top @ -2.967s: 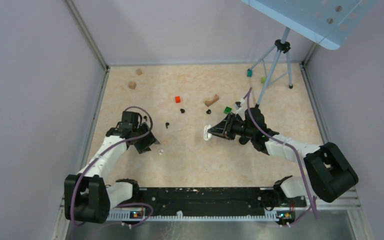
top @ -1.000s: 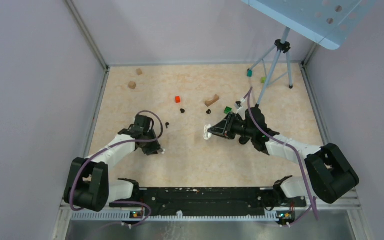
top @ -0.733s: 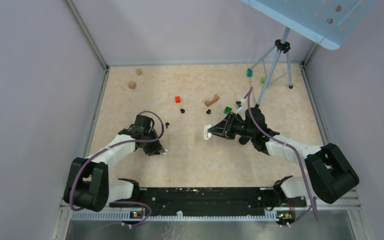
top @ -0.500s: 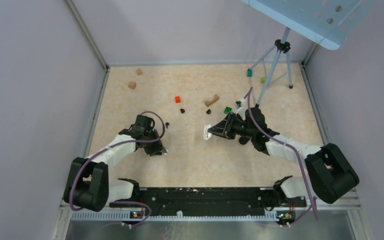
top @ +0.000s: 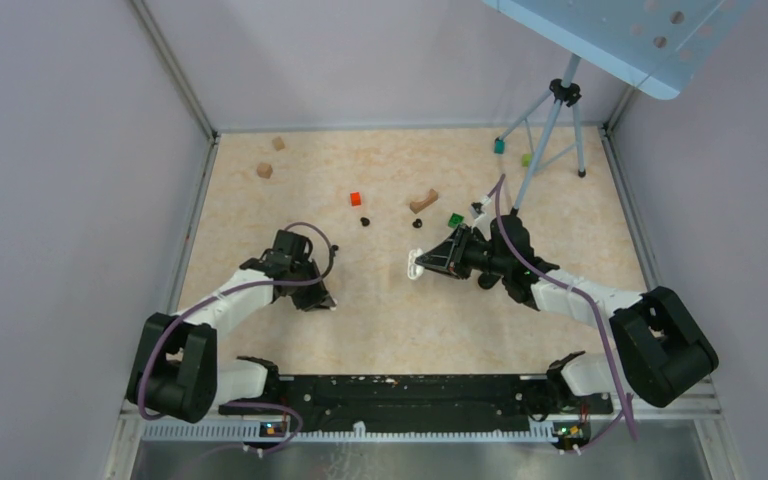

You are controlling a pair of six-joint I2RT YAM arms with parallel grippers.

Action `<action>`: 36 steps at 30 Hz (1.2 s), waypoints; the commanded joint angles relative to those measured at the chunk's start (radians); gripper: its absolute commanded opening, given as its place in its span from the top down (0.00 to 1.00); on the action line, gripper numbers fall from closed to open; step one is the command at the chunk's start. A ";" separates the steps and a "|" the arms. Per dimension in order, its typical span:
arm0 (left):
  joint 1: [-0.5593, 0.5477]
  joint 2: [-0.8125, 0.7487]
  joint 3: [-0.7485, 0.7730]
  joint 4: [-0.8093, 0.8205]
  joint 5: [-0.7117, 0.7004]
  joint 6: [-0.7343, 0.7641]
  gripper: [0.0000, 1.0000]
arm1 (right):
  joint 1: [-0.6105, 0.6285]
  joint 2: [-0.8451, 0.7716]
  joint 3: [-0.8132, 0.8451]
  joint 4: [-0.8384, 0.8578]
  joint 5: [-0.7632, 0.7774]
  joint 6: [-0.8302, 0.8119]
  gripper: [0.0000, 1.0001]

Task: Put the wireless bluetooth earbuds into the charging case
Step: Pick up the left earbud from the center of the board, then insert the left earbud into the left side groove of the charging case.

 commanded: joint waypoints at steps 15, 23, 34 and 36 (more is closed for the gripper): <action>-0.030 -0.053 0.081 0.007 0.023 0.065 1.00 | 0.009 -0.015 0.019 0.039 -0.020 -0.008 1.00; -0.032 -0.215 0.084 0.217 0.338 0.165 1.00 | 0.013 0.019 0.046 0.084 -0.141 -0.049 1.00; -0.035 -0.293 0.125 0.281 0.538 0.460 1.00 | 0.022 0.072 0.131 0.029 -0.342 -0.121 1.00; -0.040 -0.311 0.128 0.303 0.570 0.518 1.00 | 0.022 0.079 0.160 -0.034 -0.386 -0.137 1.00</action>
